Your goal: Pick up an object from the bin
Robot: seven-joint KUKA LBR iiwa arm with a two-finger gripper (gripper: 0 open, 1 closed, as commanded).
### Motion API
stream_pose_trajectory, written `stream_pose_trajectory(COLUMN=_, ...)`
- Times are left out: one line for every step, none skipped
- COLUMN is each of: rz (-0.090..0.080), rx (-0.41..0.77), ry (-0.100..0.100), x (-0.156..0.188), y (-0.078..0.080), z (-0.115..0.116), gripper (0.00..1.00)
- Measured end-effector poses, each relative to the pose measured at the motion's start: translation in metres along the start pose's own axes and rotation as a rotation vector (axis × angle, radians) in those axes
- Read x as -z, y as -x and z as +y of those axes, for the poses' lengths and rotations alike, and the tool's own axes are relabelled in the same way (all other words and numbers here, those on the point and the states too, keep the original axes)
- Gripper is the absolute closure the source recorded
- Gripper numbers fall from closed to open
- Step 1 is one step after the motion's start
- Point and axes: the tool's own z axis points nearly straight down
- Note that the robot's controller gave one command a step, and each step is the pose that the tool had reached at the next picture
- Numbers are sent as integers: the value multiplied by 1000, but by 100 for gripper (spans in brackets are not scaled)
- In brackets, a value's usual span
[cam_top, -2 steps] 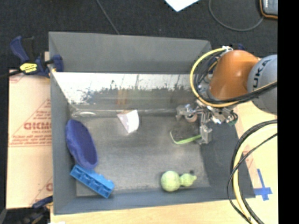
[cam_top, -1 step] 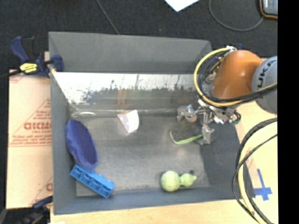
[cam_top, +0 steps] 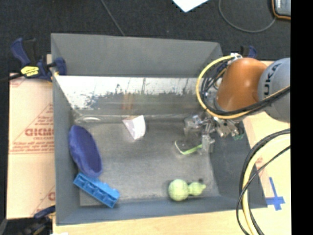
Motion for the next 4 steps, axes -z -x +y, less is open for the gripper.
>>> stream_pose_trajectory(rz=0, rx=0, ry=0, x=0, y=0, z=0, gripper=100)
stream_pose_trajectory(rz=-3, rx=47, ry=-3, x=0, y=-1, z=1, gripper=100)
stream_pose_trajectory(rz=-16, rx=294, ry=-10, x=-3, y=-25, z=-2, gripper=100)
stream_pose_trajectory(rz=-12, rx=93, ry=-7, x=-9, y=-16, z=-7, gripper=100)
